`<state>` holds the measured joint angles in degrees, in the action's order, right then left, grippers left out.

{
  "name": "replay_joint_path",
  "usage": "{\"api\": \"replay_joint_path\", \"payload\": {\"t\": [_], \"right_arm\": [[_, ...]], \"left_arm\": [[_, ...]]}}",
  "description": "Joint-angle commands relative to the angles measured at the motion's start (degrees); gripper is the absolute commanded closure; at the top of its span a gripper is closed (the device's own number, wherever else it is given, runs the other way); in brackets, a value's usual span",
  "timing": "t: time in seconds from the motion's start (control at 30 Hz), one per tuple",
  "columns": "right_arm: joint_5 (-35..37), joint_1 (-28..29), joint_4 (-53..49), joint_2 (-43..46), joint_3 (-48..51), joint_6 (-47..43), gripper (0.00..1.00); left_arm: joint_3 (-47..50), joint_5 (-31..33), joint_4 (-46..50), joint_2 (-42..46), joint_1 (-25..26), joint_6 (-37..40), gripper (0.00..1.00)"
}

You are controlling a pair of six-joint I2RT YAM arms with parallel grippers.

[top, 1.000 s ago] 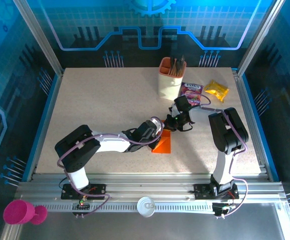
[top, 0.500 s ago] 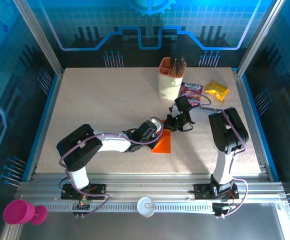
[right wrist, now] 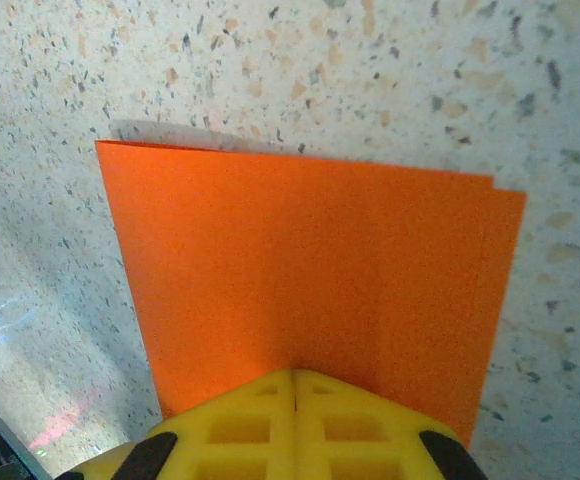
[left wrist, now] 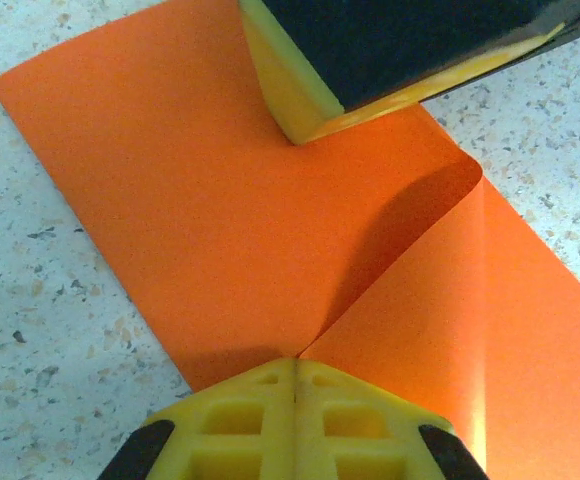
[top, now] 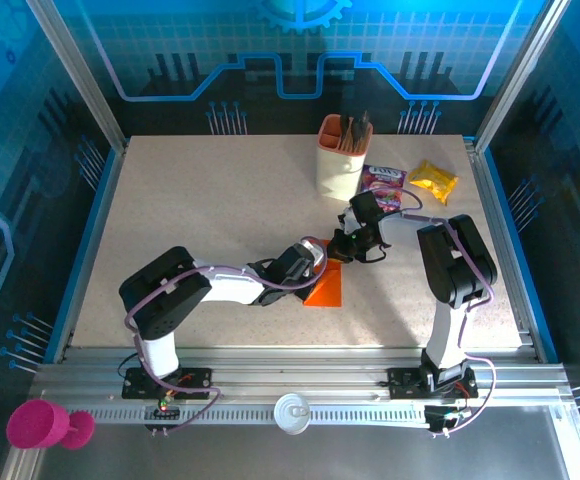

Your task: Fold a paper plane with a square sheet of paper (pick it up from the middle)

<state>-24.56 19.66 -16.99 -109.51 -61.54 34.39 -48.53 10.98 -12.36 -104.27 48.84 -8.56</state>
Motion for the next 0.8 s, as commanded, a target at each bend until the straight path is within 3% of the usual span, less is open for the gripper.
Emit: {"api": "replay_joint_path", "payload": {"t": [0.0, 0.23, 0.43, 0.77], "right_arm": [[3.1, -0.9, -2.6, -3.1, 1.6, -0.8, 1.0], [0.8, -0.9, -3.1, -1.1, -0.3, -0.6, 1.0], [-0.3, -1.0, -4.0, 7.2, -1.3, -0.3, 1.0], [-0.1, 1.8, -1.0, 17.9, 8.3, 2.8, 1.0]], "left_arm": [[1.4, 1.4, -0.5, -0.8, -0.4, -0.1, 1.0], [1.7, 1.3, -1.0, -1.1, -0.3, -0.4, 1.0], [1.6, 1.2, -1.0, -1.2, -0.3, -0.4, 1.0], [1.6, 3.0, -1.2, -0.5, -0.3, -0.6, 1.0]]}}
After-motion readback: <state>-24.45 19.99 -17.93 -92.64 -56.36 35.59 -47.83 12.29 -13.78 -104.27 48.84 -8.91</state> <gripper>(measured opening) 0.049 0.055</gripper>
